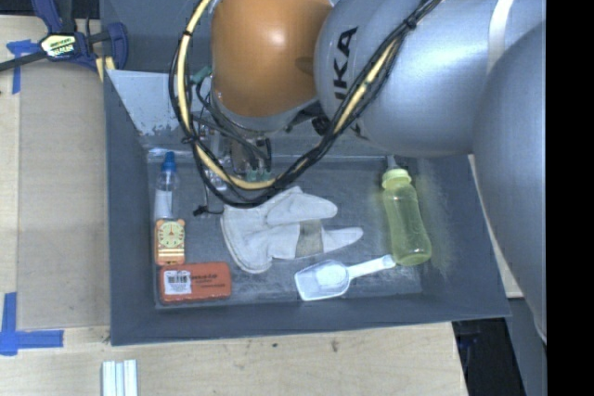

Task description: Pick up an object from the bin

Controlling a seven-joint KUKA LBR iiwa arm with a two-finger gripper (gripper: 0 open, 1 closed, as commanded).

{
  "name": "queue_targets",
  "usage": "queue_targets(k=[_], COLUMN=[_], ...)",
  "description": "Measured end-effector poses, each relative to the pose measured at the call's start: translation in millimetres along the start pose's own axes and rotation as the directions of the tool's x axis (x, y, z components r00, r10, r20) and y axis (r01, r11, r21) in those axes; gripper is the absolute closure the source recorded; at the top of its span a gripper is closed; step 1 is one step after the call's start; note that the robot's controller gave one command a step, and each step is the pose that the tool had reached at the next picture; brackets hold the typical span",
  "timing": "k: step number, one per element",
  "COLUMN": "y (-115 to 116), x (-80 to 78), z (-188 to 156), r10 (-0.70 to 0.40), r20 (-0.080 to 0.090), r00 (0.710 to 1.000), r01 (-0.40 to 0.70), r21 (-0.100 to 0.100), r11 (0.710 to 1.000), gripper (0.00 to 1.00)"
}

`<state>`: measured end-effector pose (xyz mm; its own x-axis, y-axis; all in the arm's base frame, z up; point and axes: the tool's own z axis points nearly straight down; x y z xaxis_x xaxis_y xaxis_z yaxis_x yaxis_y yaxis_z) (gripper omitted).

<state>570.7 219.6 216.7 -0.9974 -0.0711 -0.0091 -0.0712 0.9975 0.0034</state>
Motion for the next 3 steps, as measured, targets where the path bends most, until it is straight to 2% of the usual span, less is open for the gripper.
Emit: queue_targets(k=[1,2,3], y=[-16.4,-58.3,-78.0], x=[-9.6,-1.8,-13.2], z=[67.7,88.1,89.8], r10=[-0.027,0.012,-0.013], r20=[-0.002,-0.015,-0.004], r00=[1.0,1.0,1.0], r01=[0.027,-0.012,0.013], r21=[0.001,0.004,0.005], r11=[1.0,1.0,1.0], gripper=[0.0,0.0,0.0])
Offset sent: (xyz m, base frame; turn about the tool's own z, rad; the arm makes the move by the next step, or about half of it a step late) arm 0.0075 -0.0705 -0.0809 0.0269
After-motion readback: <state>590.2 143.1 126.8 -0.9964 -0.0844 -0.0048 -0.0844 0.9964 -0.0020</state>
